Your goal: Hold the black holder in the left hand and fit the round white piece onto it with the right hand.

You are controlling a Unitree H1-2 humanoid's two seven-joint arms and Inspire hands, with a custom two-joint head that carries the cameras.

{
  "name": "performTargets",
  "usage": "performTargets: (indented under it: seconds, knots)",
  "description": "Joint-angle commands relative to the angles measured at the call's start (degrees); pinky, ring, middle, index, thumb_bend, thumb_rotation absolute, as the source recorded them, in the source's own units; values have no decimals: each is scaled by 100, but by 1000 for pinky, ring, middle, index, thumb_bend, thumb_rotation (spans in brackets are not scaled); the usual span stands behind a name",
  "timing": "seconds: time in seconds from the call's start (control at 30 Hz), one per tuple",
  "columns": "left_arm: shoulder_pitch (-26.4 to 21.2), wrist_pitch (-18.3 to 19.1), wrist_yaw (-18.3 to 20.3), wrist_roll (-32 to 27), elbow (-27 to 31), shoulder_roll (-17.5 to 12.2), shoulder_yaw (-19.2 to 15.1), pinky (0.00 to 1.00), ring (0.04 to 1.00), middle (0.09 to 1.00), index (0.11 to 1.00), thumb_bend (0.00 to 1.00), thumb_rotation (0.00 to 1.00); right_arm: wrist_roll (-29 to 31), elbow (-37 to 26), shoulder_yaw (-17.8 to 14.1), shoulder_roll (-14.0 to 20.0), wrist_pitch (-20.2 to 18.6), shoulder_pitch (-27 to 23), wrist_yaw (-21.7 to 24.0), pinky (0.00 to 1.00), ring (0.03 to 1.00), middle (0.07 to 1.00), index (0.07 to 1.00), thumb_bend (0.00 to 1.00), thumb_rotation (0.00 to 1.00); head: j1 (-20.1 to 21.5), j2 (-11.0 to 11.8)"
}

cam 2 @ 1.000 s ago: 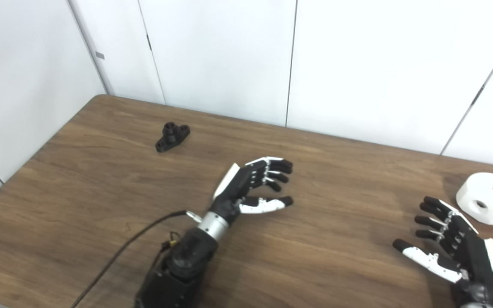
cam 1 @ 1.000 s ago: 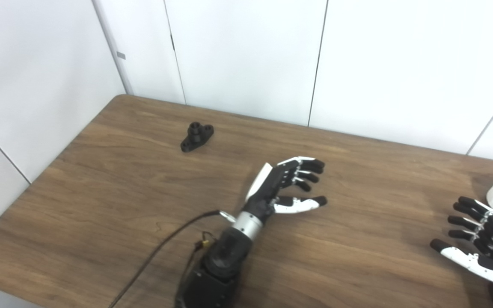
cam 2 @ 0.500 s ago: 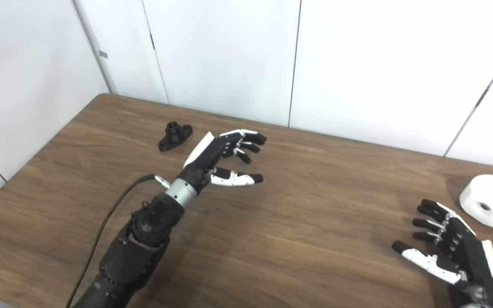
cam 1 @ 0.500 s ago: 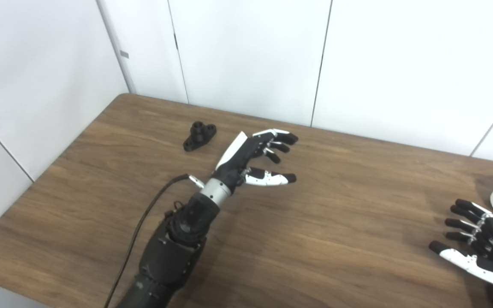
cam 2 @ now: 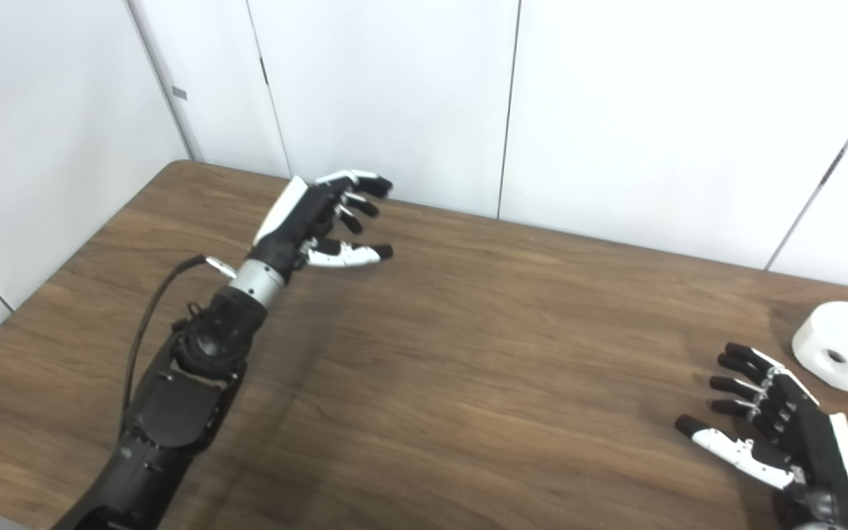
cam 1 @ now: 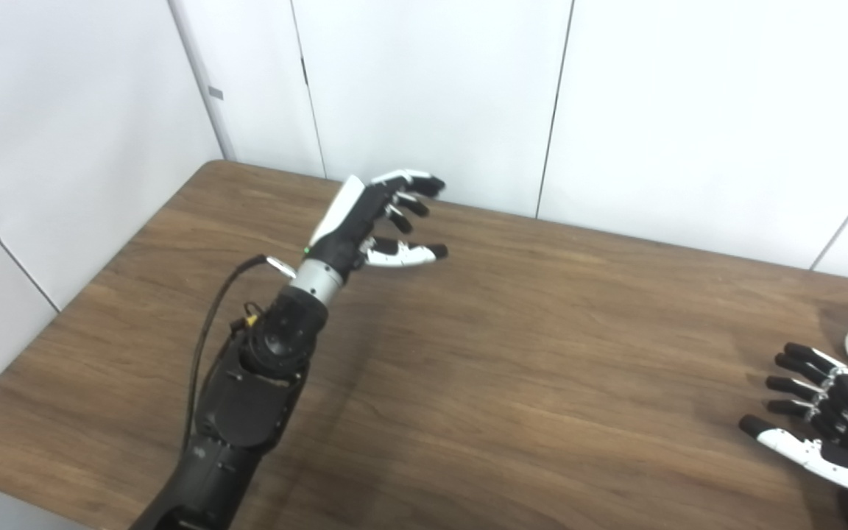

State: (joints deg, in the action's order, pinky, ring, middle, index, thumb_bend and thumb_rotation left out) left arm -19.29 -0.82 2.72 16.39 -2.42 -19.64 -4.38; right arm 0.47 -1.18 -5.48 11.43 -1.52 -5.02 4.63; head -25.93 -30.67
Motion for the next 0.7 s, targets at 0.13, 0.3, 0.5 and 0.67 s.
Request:
performTargets:
  seconds: [0.13,0.3,0.5,0.67]
  knots:
    - [-240,98,-450,530,216,-266,-169,862,908,851,799,741,16,60,-8,-49,141,310,-130,22,558,673,754,746,733,0,-51,40]
    - [-323,174,-636,884,61,-502,-215,964,994,924,819,762,66,32,25,-15,166,402,-120,20,551,665,754,745,741,0,-83,36]
    - [-428,227,-625,773,-254,-792,-361,991,1000,975,830,816,110,103,66,5,170,465,-114,76,541,663,753,750,753,0,-83,36]
    - [-495,378,-640,792,-471,-874,-424,982,1000,998,837,857,115,124,33,-7,184,444,-88,81,534,656,752,747,757,0,-64,18]
